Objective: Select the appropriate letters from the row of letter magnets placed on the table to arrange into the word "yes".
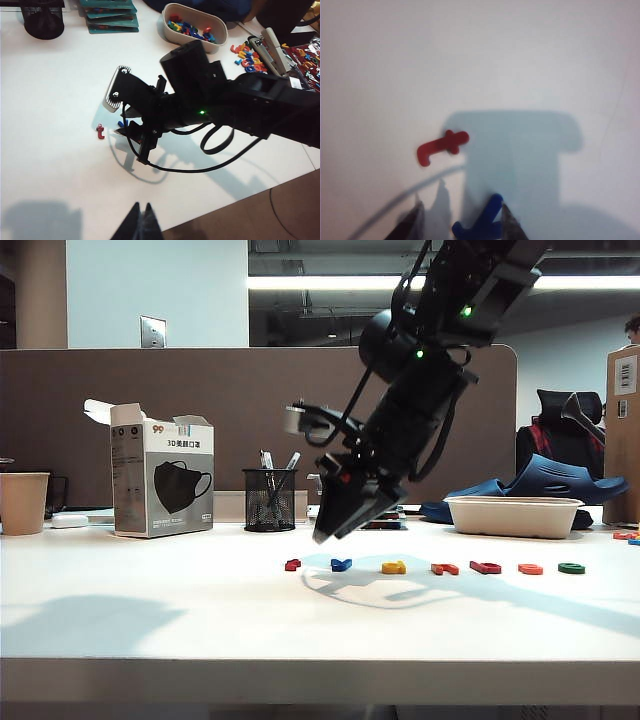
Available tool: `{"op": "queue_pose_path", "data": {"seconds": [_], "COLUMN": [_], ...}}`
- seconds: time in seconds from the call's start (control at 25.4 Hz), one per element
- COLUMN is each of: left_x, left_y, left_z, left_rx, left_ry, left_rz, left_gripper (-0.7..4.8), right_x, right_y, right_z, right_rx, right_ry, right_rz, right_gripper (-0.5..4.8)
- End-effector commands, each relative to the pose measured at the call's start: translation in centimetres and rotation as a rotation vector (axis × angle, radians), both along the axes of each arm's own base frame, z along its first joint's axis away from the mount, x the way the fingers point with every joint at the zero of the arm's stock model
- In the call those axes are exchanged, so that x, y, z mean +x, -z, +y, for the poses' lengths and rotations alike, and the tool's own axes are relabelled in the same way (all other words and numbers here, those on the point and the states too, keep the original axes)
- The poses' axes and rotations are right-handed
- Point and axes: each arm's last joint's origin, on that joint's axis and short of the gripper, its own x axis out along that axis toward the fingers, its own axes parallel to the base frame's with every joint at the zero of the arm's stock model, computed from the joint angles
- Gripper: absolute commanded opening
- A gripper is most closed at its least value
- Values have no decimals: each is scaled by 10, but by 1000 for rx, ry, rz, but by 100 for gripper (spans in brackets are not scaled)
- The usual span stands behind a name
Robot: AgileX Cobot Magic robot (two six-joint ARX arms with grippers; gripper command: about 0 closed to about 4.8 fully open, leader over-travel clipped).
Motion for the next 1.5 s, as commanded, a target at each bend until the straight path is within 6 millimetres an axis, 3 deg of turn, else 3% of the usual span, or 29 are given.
{"op": "queue_pose_path", "data": {"seconds": [0.04, 1.5], "left_x": [0, 0], "left_y": [-2, -2], "left_z": [1, 1], "left_rx": [-7, -8], "left_ry": [-2, -2], "left_rz": [-8, -7], "left_gripper": [-5, -5], "right_x": [2, 11], "right_y": [3, 26], "right_z": [2, 5], "right_rx": [-7, -26], "right_ry": [-15, -21], "right_rz": [-22, -33], "right_gripper": [193, 175]}}
